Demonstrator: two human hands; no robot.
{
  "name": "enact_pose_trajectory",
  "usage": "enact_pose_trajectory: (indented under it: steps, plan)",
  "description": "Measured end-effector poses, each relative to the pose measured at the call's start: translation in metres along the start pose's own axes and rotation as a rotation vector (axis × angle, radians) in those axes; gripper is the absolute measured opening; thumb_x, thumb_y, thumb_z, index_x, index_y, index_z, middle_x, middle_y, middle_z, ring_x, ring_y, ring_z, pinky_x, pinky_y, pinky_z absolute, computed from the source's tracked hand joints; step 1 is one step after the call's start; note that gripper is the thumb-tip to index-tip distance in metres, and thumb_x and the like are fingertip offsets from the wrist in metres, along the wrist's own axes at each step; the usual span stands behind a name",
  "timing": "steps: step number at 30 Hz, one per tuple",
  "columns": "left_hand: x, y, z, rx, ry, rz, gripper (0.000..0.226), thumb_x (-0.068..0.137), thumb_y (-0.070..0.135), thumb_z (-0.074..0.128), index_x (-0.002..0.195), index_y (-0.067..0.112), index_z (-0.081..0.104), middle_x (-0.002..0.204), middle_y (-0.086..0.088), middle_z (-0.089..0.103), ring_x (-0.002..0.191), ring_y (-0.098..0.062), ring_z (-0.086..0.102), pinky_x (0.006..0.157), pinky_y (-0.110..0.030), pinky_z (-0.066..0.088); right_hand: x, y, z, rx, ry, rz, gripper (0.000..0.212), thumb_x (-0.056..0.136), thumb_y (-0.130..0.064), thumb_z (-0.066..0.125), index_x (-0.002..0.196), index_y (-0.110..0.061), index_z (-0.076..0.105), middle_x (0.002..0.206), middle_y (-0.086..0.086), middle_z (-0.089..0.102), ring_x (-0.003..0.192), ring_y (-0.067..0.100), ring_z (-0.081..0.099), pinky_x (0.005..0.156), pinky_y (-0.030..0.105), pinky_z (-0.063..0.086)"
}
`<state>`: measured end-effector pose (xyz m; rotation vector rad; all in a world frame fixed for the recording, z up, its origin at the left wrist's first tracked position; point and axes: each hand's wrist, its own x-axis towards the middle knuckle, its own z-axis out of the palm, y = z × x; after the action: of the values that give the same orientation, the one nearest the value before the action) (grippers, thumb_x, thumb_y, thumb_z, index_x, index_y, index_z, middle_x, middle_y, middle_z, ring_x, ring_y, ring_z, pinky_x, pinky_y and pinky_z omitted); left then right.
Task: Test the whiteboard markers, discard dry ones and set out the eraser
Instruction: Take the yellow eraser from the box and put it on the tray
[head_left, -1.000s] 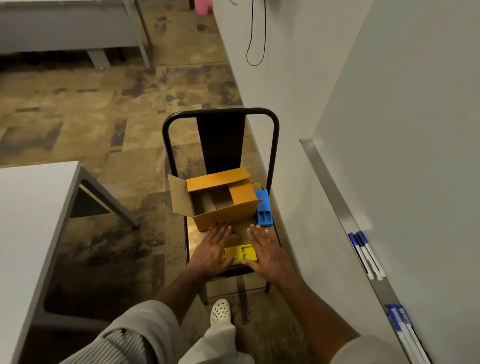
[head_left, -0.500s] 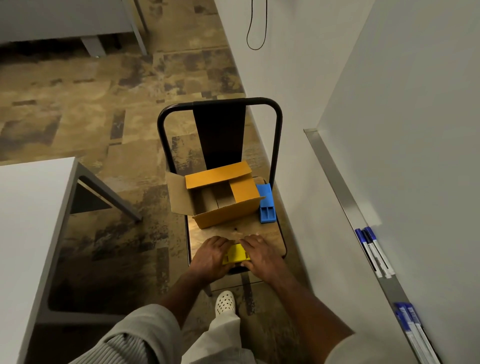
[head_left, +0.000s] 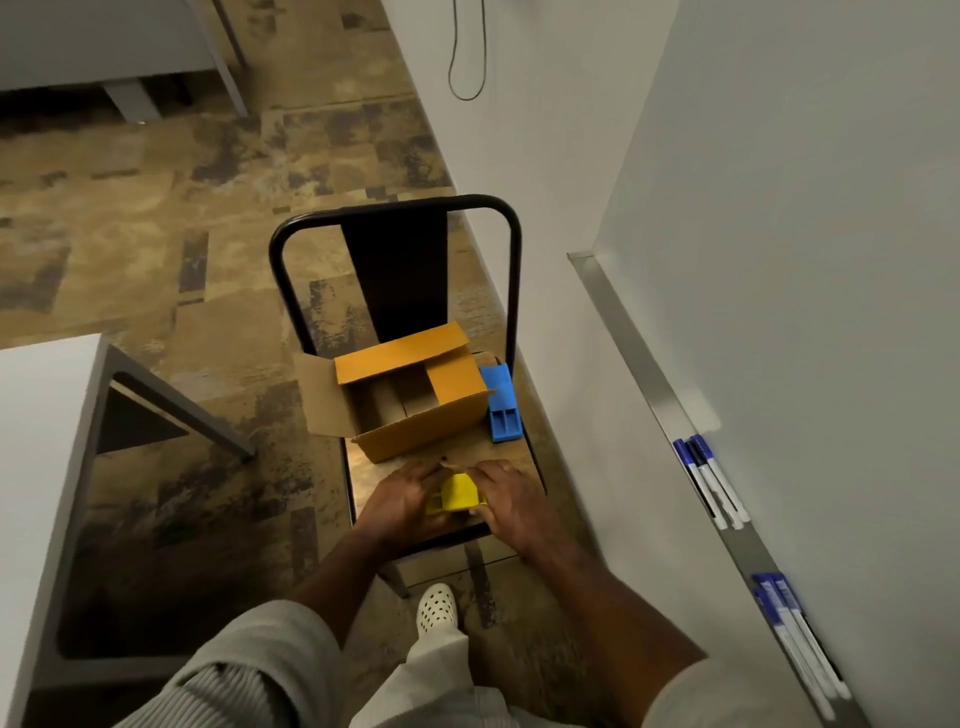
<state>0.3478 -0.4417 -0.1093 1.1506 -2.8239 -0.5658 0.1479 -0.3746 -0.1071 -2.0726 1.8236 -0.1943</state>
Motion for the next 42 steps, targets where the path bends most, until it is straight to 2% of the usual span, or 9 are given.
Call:
enact_pose_trajectory:
  steps: [4, 10, 15, 24, 30, 35, 37, 40, 42]
  plan:
    - [0.025, 0.03, -0.01, 0.059, -0.028, 0.086, 0.068, 0.082, 0.047, 0.072, 0.141, 0.018, 0.052, 0.136, -0.008, 0.059, 0.121, -0.029, 0.056, 0.096, -0.042, 0.048, -0.024, 0.019, -0.016, 0.047, 0.082, 0.071, 0.058, 0.089, -0.032, 0.07, 0.141, -0.017, 0.048, 0.139, 0.003, 0.053, 0.128, 0.024, 0.049, 0.101, 0.036, 0.047]
    - [0.054, 0.086, -0.005, 0.121, -0.021, 0.263, 0.069, 0.082, 0.056, 0.068, 0.139, 0.022, 0.052, 0.134, -0.003, 0.059, 0.122, -0.024, 0.055, 0.102, -0.041, 0.045, -0.083, 0.052, -0.029, 0.081, 0.225, 0.214, 0.061, 0.09, -0.03, 0.07, 0.144, -0.015, 0.047, 0.139, 0.006, 0.055, 0.124, 0.025, 0.053, 0.097, 0.035, 0.049]
    - [0.068, 0.142, 0.002, 0.145, -0.034, 0.38, 0.071, 0.078, 0.051, 0.071, 0.139, 0.018, 0.054, 0.129, -0.003, 0.06, 0.115, -0.022, 0.055, 0.097, -0.037, 0.044, -0.14, 0.077, -0.031, 0.063, 0.332, 0.317, 0.06, 0.091, -0.032, 0.07, 0.144, -0.014, 0.047, 0.136, 0.007, 0.057, 0.122, 0.024, 0.056, 0.095, 0.035, 0.054]
    - [0.096, 0.264, 0.038, 0.169, -0.092, 0.808, 0.063, 0.081, 0.053, 0.06, 0.131, 0.014, 0.058, 0.117, -0.006, 0.065, 0.101, -0.021, 0.061, 0.089, -0.037, 0.05, -0.271, 0.109, -0.029, 0.043, 0.55, 0.594, 0.059, 0.085, -0.027, 0.078, 0.137, -0.011, 0.055, 0.129, 0.009, 0.063, 0.119, 0.027, 0.06, 0.094, 0.039, 0.056]
    - [0.095, 0.355, 0.069, 0.153, -0.12, 1.068, 0.061, 0.077, 0.049, 0.068, 0.126, 0.013, 0.062, 0.114, -0.007, 0.067, 0.095, -0.025, 0.062, 0.085, -0.037, 0.05, -0.361, 0.113, -0.02, -0.021, 0.657, 0.801, 0.059, 0.079, -0.028, 0.082, 0.131, -0.011, 0.059, 0.123, 0.006, 0.065, 0.107, 0.026, 0.064, 0.083, 0.037, 0.059]
    - [0.078, 0.42, 0.101, 0.059, -0.152, 1.255, 0.059, 0.074, 0.044, 0.073, 0.125, 0.015, 0.064, 0.112, -0.004, 0.068, 0.096, -0.024, 0.062, 0.085, -0.036, 0.049, -0.434, 0.11, -0.001, -0.06, 0.671, 0.96, 0.06, 0.078, -0.029, 0.082, 0.131, -0.009, 0.06, 0.127, 0.006, 0.064, 0.109, 0.03, 0.064, 0.086, 0.039, 0.058]
    - [0.067, 0.447, 0.116, 0.036, -0.183, 1.331, 0.06, 0.072, 0.042, 0.079, 0.122, 0.014, 0.065, 0.111, -0.004, 0.069, 0.092, -0.024, 0.063, 0.082, -0.035, 0.049, -0.464, 0.106, 0.009, -0.107, 0.664, 1.029, 0.056, 0.082, -0.032, 0.075, 0.131, -0.008, 0.06, 0.127, 0.008, 0.065, 0.108, 0.031, 0.065, 0.086, 0.041, 0.058]
    - [0.048, 0.484, 0.139, 0.007, -0.218, 1.424, 0.063, 0.067, 0.039, 0.086, 0.12, 0.011, 0.067, 0.112, -0.006, 0.071, 0.093, -0.027, 0.068, 0.082, -0.035, 0.054, -0.507, 0.097, 0.023, -0.164, 0.669, 1.14, 0.052, 0.09, -0.038, 0.052, 0.129, -0.006, 0.063, 0.125, 0.011, 0.066, 0.107, 0.032, 0.066, 0.086, 0.04, 0.058]
    - [0.03, 0.506, 0.149, -0.034, -0.236, 1.459, 0.054, 0.074, 0.041, 0.077, 0.116, 0.008, 0.069, 0.11, -0.009, 0.072, 0.093, -0.03, 0.07, 0.081, -0.035, 0.058, -0.529, 0.091, 0.032, -0.194, 0.684, 1.201, 0.051, 0.091, -0.036, 0.05, 0.126, -0.003, 0.065, 0.123, 0.013, 0.067, 0.107, 0.033, 0.066, 0.087, 0.039, 0.058]
